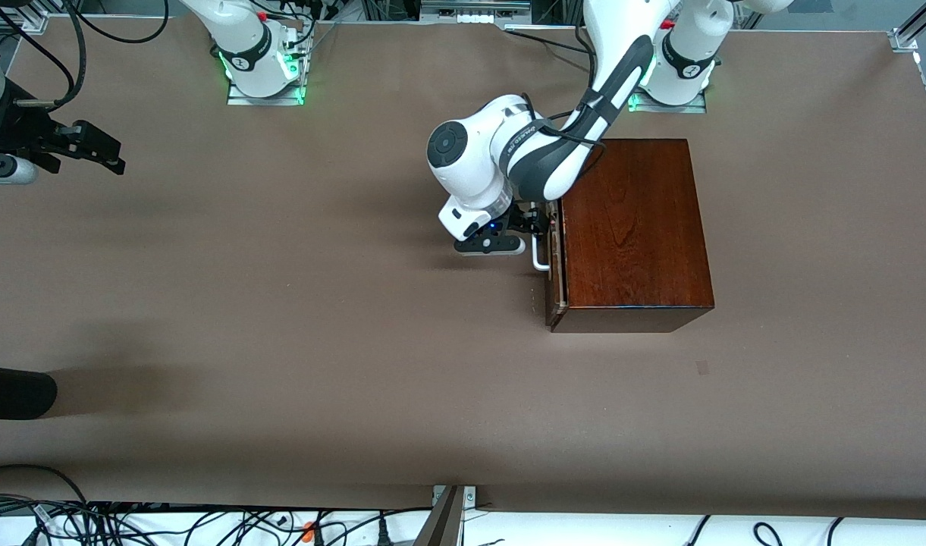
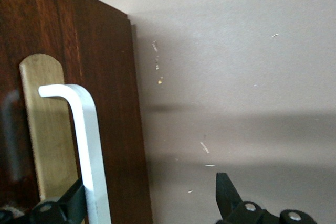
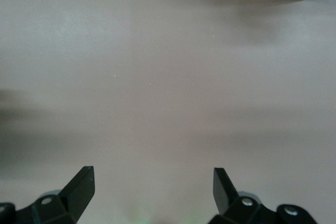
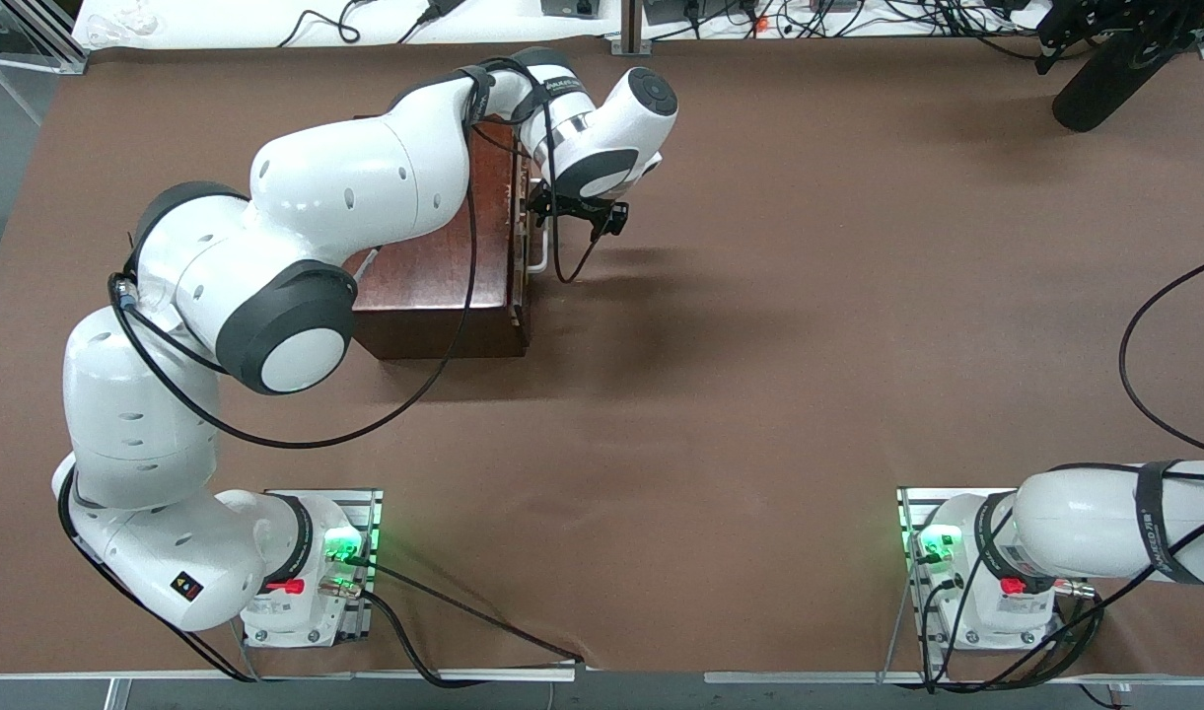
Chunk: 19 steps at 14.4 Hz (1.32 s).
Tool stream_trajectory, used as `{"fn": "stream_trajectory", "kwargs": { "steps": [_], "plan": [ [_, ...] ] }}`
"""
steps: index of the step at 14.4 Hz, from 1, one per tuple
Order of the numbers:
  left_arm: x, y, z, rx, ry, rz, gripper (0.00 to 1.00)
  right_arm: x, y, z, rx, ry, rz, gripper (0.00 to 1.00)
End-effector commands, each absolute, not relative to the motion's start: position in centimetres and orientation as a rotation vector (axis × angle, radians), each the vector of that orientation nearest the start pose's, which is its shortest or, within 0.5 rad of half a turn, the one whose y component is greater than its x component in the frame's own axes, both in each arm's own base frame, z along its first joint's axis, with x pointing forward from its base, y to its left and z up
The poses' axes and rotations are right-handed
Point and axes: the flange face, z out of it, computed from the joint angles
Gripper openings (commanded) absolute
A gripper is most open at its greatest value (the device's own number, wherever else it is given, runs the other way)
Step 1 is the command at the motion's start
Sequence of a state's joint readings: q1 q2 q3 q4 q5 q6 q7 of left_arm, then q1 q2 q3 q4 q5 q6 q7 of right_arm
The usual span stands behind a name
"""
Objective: Open drawer, take yellow block, close drawer
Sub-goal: 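Pull the drawer out of the box with the left gripper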
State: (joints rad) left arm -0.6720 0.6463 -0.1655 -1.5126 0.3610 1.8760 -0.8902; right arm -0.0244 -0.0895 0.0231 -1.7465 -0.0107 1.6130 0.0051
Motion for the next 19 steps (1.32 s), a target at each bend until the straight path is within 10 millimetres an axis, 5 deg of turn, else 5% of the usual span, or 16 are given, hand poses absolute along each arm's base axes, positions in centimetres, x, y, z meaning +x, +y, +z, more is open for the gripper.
{"fn": "stream_trajectory", "kwargs": {
  "steps": [1, 19],
  "plan": [
    [47.9, -50.9, 25.5, -2.901, 0.134, -0.055, 1.0, 52.6, -0.2, 60.0, -3.153, 0.033, 0.046, 1.0],
    [48.6, -54.3, 25.7, -3.097, -0.005, -0.022, 1.0, 52.7, -0.2, 60.0, -3.153, 0.033, 0.043, 1.0]
  ]
}}
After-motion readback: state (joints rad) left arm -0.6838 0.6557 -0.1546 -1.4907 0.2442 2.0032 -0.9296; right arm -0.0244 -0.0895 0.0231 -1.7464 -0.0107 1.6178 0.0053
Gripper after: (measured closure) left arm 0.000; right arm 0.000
